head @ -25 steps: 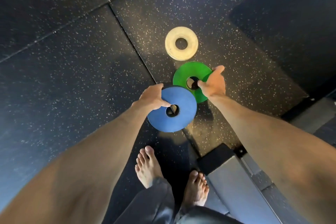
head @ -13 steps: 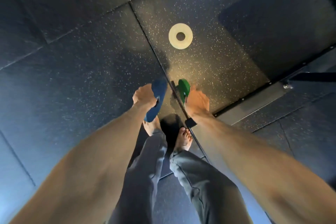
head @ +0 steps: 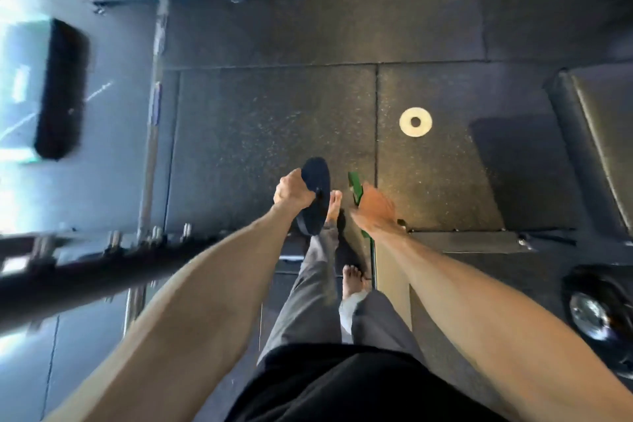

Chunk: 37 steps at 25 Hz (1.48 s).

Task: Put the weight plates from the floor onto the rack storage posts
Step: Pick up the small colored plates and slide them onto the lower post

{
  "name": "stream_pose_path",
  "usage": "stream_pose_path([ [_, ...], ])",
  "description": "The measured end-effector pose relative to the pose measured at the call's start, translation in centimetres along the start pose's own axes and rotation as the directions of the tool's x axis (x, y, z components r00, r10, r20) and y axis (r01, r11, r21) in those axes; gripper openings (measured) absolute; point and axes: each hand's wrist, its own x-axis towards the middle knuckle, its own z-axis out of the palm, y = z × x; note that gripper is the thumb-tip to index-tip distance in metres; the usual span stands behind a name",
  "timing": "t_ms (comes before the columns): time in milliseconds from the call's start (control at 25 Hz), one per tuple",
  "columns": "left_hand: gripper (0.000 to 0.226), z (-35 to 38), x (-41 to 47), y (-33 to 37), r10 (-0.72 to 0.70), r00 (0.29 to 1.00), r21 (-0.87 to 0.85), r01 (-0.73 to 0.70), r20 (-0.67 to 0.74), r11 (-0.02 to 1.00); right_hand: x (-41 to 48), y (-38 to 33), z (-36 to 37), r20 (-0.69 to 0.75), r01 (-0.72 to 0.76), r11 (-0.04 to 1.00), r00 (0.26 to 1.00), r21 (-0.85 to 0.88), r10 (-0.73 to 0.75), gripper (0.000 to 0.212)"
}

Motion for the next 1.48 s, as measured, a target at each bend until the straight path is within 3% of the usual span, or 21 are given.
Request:
stream_pose_path([
  [160,0.042,0.6,-9.1,-9.4,-0.195,0.979,-0.181,0.181,-0.061,0.967,-6.5,-3.0,2.9,0.096,0.16,0.97,0.985,-0.181,-0.144,0.033],
  [280,0.042,3.0,-16.3,-17.3,-0.389,0.92,-0.361,0.346,-0.052,0.866,-11.6,-4.6,6.5,0.224,0.274,0.919,0.951,-0.282,-0.215,0.036],
  [360,0.043,5.8,-21.2,-22.5,-0.542,0.84,-0.495,0.47,-0.004,0.731,-15.0,-5.2,9.6,0.289,0.316,0.887,0.931,-0.336,-0.222,0.039],
  [520,0.038,11.9,-30.4,-32.0,-0.757,0.618,-0.721,0.621,0.211,0.306,-22.6,-6.2,17.2,0.419,0.444,0.813,0.864,-0.378,-0.277,0.042],
  [640,0.037,15.7,-36.6,-38.4,-0.782,0.547,-0.795,0.596,0.299,0.114,-29.1,-7.6,22.7,0.518,0.597,0.675,0.778,-0.434,-0.355,0.043],
  [760,0.044,18.9,-42.0,-44.2,-0.777,0.556,-0.85,0.523,0.294,0.053,-36.1,-8.8,27.9,0.589,0.698,0.526,0.706,-0.486,-0.392,0.049],
  [960,0.045,20.8,-50.0,-53.9,-0.798,0.545,-0.921,0.389,0.257,-0.031,-47.0,-9.7,36.7,0.622,0.755,0.445,0.652,-0.482,-0.434,0.044],
  [1120,0.056,18.7,-53.5,-61.3,-0.827,0.495,-0.945,0.304,0.266,-0.122,-53.2,-12.1,42.6,0.621,0.752,0.478,0.652,-0.454,-0.435,0.04],
  [1280,0.083,16.0,-54.7,-69.1,-0.843,0.458,-0.955,0.214,0.283,-0.204,-57.4,-17.0,48.6,0.612,0.739,0.549,0.653,-0.389,-0.445,0.042],
  [1480,0.073,9.0,-52.7,-79.8,-0.84,0.468,-0.943,-0.044,0.273,-0.331,-60.2,-27.5,57.9,0.576,0.7,0.688,0.646,-0.189,-0.5,0.044],
])
